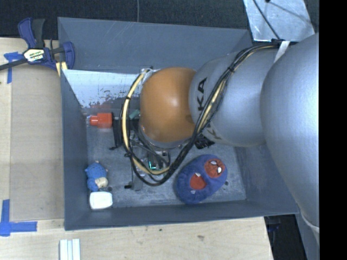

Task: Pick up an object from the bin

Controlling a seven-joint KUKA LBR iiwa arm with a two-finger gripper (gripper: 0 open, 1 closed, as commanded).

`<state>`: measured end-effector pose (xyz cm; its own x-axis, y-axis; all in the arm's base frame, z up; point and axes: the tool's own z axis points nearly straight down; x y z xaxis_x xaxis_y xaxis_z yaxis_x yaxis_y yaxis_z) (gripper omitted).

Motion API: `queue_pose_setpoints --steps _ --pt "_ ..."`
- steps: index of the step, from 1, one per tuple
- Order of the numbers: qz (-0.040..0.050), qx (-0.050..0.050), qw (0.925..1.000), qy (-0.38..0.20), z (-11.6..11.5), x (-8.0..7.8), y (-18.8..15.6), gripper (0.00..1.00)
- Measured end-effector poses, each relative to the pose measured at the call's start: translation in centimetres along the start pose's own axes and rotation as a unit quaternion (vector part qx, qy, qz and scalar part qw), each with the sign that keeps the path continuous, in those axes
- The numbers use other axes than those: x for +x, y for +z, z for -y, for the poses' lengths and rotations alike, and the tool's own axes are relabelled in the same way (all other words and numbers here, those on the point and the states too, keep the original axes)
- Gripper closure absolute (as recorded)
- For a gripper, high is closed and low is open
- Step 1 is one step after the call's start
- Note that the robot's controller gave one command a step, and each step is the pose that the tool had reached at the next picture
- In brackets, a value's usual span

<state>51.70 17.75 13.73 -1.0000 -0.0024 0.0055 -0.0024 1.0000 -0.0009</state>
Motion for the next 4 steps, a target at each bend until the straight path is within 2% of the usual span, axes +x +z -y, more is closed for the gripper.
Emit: queue_pose_setpoints --steps 1,2,3,4 --pt "0.0025 0.001 1.0000 -0.008 6.6 -2.6 1.2 0.00" --pt "0.0068 -0.001 0.9999 -0.013 6.7 -7.9 0.6 0.00" --pt "0.0157 -0.005 0.9997 -0.017 5.1 -10.7 6.0 0.00" --pt "0.0075 -0.003 0.9998 -0.017 5.3 -10.2 6.5 1.00"
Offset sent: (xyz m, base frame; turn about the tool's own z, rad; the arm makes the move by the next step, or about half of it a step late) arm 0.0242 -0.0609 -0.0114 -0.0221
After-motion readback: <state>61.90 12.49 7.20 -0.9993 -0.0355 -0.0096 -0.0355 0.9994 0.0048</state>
